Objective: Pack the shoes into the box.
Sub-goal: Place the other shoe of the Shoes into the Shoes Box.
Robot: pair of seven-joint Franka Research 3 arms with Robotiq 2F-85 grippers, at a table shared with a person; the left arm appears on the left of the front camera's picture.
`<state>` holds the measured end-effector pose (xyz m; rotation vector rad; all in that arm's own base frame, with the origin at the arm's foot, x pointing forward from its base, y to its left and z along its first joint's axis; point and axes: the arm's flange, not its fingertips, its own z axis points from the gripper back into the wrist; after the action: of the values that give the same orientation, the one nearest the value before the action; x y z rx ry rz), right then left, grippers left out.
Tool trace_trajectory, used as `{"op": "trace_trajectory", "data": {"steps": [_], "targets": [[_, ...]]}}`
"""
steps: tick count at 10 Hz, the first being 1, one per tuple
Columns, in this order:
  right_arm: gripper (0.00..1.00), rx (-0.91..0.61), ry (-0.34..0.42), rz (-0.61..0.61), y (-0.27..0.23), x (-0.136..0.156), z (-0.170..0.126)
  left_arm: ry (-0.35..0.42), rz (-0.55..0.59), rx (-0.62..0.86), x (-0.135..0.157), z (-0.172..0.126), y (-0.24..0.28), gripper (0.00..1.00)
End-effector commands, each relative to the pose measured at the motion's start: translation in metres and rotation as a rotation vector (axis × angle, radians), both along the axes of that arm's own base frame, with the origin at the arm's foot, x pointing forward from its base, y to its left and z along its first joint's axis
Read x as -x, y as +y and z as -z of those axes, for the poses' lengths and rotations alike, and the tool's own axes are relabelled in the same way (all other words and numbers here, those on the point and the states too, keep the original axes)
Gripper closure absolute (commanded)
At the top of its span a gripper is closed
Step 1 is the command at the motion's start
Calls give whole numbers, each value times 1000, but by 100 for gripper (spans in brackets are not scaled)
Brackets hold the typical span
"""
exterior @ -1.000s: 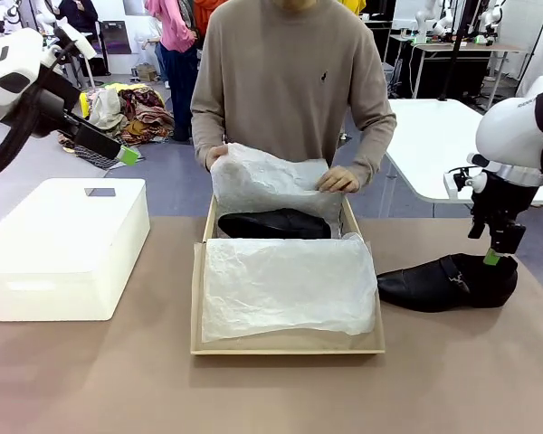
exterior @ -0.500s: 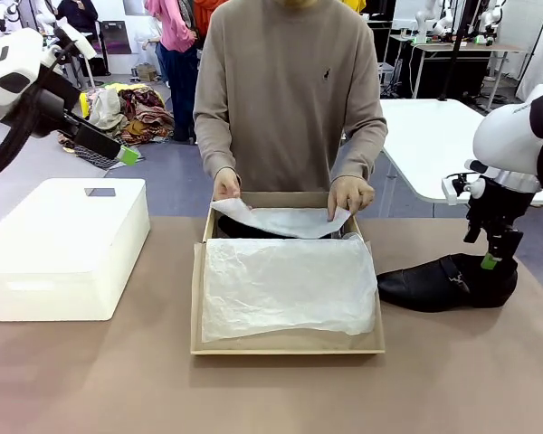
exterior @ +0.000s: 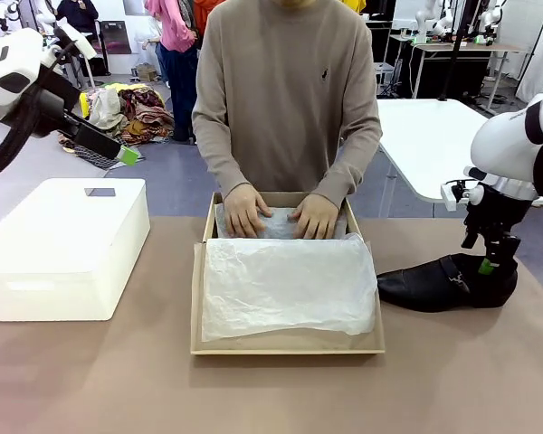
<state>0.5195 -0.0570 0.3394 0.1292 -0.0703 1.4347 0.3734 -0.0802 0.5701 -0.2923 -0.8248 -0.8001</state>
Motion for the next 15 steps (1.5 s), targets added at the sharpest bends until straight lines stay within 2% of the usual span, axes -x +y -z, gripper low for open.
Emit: {"op": "trace_trajectory", "data": {"steps": [1, 3, 4, 8, 9, 13, 15], "targets": [[0, -47, -44, -50, -7, 0, 12, -2, 11, 13, 0, 2, 1, 0], [0, -51, -18, -61, -6, -3, 17, -2, 11, 13, 0, 2, 1, 0], [12, -50, -9, -61, -5, -4, 16, -2, 11, 13, 0, 2, 1, 0], [86, -66, 14, -49, -6, -3, 16, -2, 11, 13, 0, 2, 1, 0], [100, -70, 17, -50, -7, -3, 15, -2, 11, 13, 0, 2, 1, 0], [100, -76, 29, -32, -8, -1, 13, -2, 11, 13, 0, 2, 1, 0], [100, -96, 50, 54, -9, -2, 1, -2, 11, 13, 0, 2, 1, 0]]}}
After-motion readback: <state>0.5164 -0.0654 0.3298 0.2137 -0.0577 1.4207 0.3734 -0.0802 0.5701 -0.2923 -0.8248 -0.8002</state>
